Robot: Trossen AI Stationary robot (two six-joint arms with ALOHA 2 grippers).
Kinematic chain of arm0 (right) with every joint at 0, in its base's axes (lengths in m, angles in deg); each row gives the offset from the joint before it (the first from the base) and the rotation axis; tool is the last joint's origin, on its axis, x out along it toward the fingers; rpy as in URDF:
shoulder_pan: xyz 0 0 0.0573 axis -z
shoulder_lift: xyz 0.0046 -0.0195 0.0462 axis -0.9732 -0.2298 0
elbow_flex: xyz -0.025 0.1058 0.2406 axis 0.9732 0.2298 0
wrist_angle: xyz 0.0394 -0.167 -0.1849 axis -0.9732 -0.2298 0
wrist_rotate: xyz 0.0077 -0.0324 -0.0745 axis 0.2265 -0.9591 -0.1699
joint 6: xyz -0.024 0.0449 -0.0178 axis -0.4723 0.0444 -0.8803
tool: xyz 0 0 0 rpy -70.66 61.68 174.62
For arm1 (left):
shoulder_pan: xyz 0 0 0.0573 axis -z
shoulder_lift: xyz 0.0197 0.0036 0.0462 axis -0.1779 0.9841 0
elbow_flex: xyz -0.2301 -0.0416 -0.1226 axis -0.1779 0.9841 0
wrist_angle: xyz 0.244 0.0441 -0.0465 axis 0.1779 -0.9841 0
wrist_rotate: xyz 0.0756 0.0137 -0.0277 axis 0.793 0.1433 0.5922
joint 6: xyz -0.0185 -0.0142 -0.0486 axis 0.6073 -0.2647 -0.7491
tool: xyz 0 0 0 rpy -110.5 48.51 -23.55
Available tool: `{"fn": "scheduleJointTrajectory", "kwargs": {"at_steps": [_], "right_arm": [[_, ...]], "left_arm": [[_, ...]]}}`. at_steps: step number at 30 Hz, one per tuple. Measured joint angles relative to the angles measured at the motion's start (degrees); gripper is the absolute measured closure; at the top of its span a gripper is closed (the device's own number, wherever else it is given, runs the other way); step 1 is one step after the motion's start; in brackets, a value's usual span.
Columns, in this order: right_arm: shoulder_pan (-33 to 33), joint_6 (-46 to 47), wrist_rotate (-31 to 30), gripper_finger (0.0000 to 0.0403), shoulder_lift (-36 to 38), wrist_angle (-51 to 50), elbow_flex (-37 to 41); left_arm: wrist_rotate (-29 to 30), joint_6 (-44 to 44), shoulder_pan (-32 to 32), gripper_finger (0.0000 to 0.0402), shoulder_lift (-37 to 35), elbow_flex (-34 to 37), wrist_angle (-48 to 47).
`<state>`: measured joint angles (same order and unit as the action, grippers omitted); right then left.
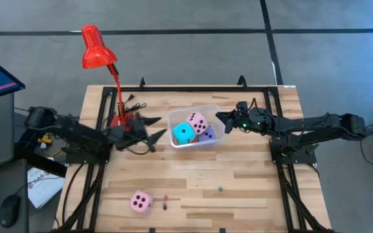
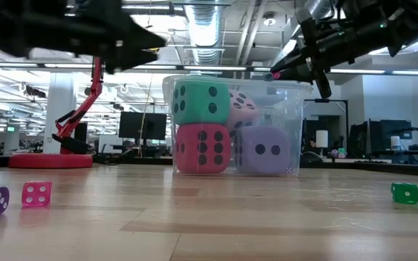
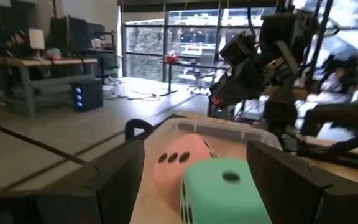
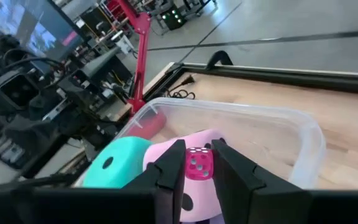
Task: Pick & Place Dice
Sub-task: Put the small red die into the transparent bin
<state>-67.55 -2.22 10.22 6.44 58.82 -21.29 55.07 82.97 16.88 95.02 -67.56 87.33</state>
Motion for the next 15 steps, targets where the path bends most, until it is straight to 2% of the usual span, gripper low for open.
{"fn": "scheduleJointTrajectory", "kwargs": {"at_steps": [4, 7, 11, 15], "right_arm": [[0.82, 2.96, 0.26, 0.0333, 0.02, 0.44, 0.00], [1.99, 5.45, 5.30, 0.0333, 0.02, 0.21, -0.54], [3.14, 6.48, 14.32, 0.0333, 0.02, 0.33, -1.41], [3.30, 6.95, 16.69, 0.0333, 0.02, 0.12, -1.75]], "left_arm": [[-0.96, 3.67, -1.26, 0.0128, 9.18, -7.92, 0.00], [-7.22, 6.53, -2.63, 0.0128, 14.04, -12.53, -0.06], [-15.65, 5.20, -5.42, 0.0128, 18.46, -16.75, -0.08], [-20.66, 1.86, -7.85, 0.0128, 21.77, -19.98, 0.00]]}}
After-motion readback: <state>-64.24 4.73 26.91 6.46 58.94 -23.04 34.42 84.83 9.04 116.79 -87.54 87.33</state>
